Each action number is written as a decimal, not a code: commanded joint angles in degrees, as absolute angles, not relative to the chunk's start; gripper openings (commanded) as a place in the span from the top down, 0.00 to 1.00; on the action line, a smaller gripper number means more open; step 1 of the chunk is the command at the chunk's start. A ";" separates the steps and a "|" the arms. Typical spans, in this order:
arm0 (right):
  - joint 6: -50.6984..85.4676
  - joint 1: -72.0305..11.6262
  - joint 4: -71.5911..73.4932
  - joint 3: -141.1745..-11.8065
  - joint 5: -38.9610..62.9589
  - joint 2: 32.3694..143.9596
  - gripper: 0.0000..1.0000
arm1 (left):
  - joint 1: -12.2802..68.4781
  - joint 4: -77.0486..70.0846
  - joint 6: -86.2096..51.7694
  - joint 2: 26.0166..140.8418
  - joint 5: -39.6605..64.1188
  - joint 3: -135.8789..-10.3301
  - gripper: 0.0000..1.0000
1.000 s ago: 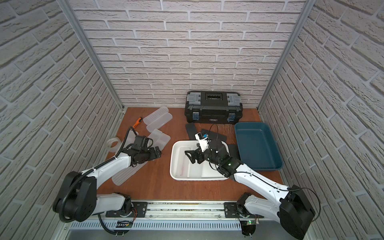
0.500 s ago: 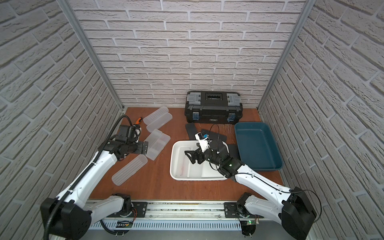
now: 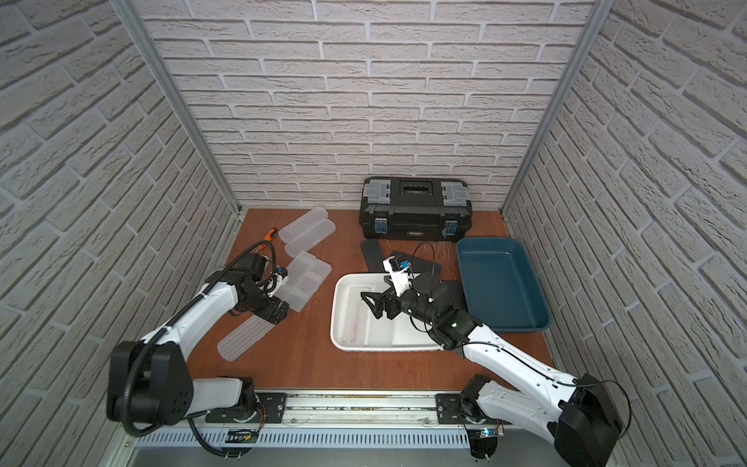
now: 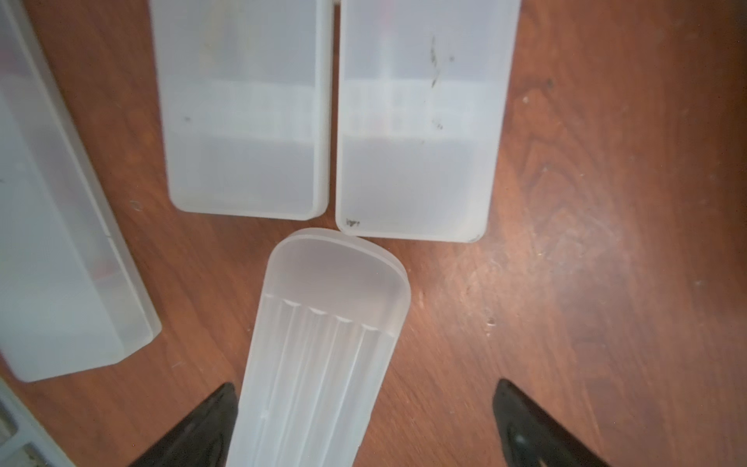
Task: Place the pencil cases by color into the storage box
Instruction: Move the pencil case to the center of the board.
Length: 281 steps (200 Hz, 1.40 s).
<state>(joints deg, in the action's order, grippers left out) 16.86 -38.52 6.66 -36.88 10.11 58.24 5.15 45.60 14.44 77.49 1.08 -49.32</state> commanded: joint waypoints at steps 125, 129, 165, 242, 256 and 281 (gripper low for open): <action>15.45 -38.95 8.26 -35.62 9.56 56.85 0.06 | 4.67 37.31 16.70 86.71 -6.51 -46.94 0.04; 15.40 -39.02 8.22 -35.60 9.57 56.82 0.06 | 4.59 37.29 16.79 86.83 -6.58 -47.06 0.04; 15.38 -39.02 8.17 -35.66 9.57 56.60 0.06 | 4.42 36.92 17.38 88.41 -7.17 -47.02 0.05; 15.18 -39.02 7.94 -35.72 9.24 57.03 0.06 | 7.60 39.97 14.50 84.63 -5.71 -48.96 0.31; 15.21 -39.03 7.93 -35.78 9.23 57.29 0.06 | 9.75 40.32 15.06 82.59 -5.00 -48.59 0.32; 15.12 -38.98 7.98 -35.95 8.73 57.96 0.06 | 14.33 40.44 15.47 80.18 -4.16 -48.51 0.32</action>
<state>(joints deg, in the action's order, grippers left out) 15.79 -38.52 6.63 -36.29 9.82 57.69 10.59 39.05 15.25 83.22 -5.72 -47.70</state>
